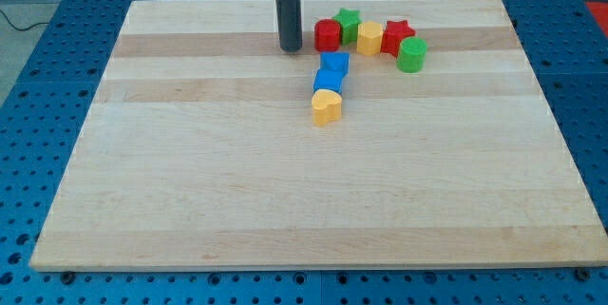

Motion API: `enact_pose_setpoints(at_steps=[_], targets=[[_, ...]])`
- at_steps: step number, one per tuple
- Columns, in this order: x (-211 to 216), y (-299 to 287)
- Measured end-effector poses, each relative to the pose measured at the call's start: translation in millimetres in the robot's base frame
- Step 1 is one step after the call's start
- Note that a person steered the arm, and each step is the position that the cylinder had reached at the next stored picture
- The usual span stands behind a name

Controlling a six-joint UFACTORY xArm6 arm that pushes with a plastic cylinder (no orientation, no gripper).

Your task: Adjust the green star red circle and blue triangle to form a diagonal line

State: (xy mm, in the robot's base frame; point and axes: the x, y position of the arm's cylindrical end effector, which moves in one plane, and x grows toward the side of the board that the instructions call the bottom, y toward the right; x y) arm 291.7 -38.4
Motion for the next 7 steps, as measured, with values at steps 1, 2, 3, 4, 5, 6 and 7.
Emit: enact_pose_setpoints(at_steps=[1, 2, 3, 4, 5, 6, 7], targets=[[-16, 43], [-16, 110], [-21, 163], [-28, 159], [-29, 105], [-37, 59], [-81, 67]])
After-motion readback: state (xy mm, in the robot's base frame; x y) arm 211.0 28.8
